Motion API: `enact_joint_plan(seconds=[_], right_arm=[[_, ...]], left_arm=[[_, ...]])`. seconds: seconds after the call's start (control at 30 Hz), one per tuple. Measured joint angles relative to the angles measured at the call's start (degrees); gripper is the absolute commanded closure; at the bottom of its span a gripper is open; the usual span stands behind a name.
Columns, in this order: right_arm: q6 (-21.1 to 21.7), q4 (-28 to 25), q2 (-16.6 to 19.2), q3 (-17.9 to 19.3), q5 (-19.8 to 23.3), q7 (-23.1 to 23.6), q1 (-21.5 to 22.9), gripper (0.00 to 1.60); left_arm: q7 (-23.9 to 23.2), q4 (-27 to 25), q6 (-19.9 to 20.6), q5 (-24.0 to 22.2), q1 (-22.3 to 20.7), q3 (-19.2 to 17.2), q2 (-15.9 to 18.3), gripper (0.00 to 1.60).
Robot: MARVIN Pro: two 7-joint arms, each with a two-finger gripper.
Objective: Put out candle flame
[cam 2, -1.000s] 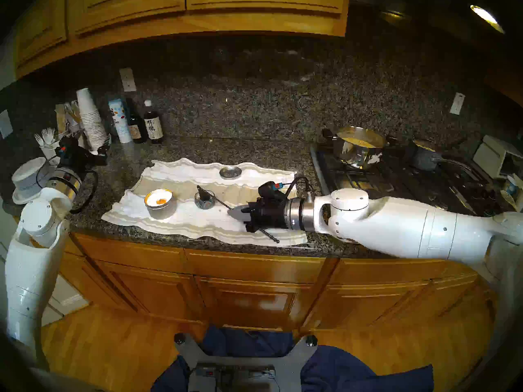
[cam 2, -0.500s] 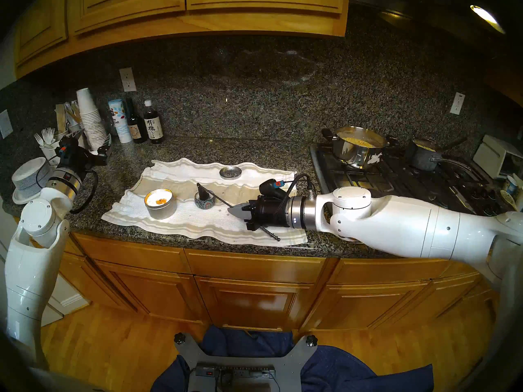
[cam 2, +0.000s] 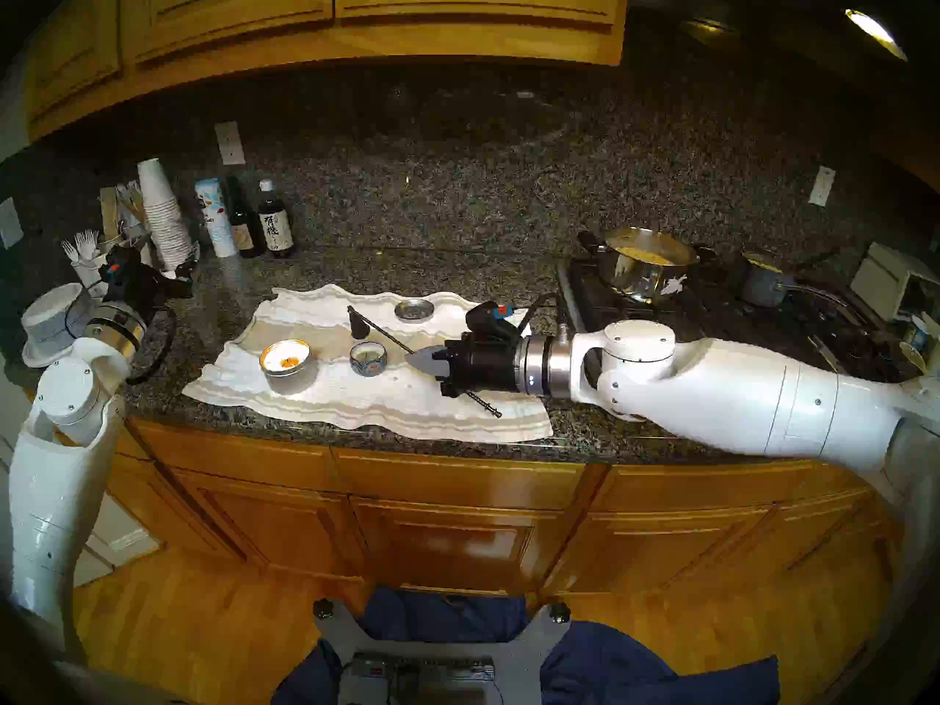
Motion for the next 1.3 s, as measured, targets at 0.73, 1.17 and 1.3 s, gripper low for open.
enact_joint_plan(seconds=[0.73,1.17,1.3], right_arm=[[0.3,-0.9,-3.9,0.7,0.9,-0.1,1.0,1.60],[2.0,2.2,-8.4,0.5,1.7,0.1,1.3,1.60],[2.9,3.1,-9.9,0.3,1.9,0.7,1.4,1.60]], left_arm=[[0.3,0.0,-0.1,-0.2,0.1,0.1,0.3,0.00],[0.4,0.0,-0.1,-0.4,0.2,0.2,0.4,0.00],[0.5,0.0,-0.2,-0.4,0.2,0.3,0.5,0.00]])
